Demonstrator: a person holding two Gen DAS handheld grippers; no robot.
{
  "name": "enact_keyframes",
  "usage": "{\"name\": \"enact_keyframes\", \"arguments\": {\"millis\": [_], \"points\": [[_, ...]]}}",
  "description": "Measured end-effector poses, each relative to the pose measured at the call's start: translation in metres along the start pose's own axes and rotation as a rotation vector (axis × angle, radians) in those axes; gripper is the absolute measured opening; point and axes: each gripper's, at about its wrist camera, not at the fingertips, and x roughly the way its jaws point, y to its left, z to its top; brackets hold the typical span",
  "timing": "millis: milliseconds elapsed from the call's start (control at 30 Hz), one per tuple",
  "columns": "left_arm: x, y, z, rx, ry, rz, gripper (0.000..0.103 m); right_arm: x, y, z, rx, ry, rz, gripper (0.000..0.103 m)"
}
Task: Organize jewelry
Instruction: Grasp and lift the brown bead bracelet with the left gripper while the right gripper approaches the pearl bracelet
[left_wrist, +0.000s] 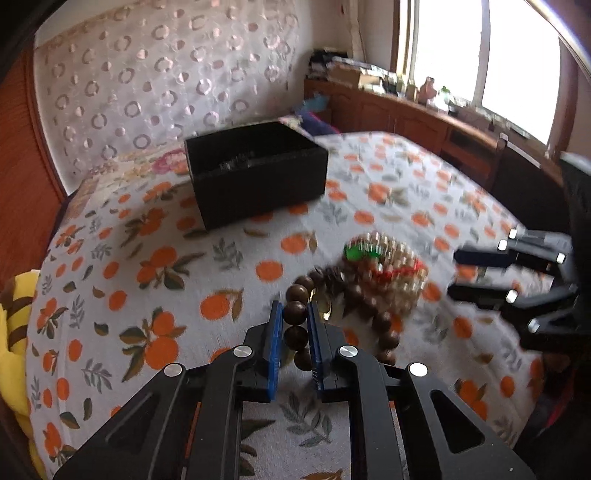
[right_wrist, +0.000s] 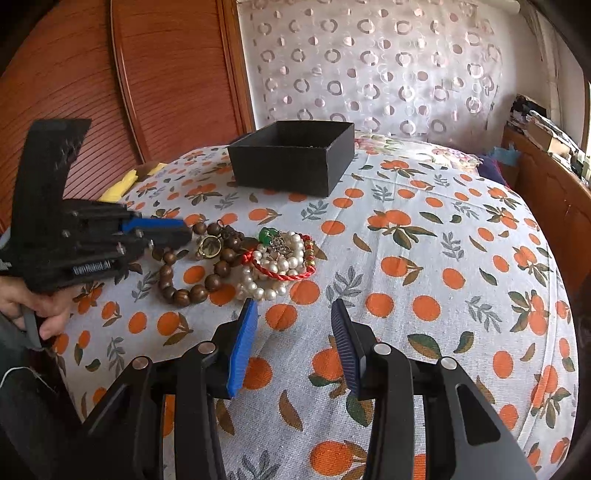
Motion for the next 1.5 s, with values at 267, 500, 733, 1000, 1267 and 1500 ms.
{"name": "enact_keyframes", "arguments": {"millis": [267,500,733,1000,1267,1500], "points": [[-0.031,0.004,0.018,-0.039,-0.112,0.007,0.012,0.002,0.003,0.001,-0.018,0.015,-0.005,0.044],[-0.053,0.010,0.015,-0.052,-0.153,0.022,0.012,0.007,0.014,0.014,-0.057,0.020,0.009,0.042],[-0.063,0.015,0.011,-0.070,-0.172,0.021,0.013,0.022,0.027,0.032,-0.120,0.038,0.016,0.027],[-0.061,0.018,0.007,-0.077,-0.167,0.017,0.013,0.032,0.040,0.042,-0.205,0.046,-0.009,0.026],[-0.060,0.018,0.006,-0.077,-0.164,0.016,0.013,0.047,0.049,0.043,-0.264,0.095,-0.032,0.016],[-0.058,0.018,0.006,-0.074,-0.162,0.017,0.013,0.033,0.036,0.049,-0.209,0.053,0.008,0.010]]}}
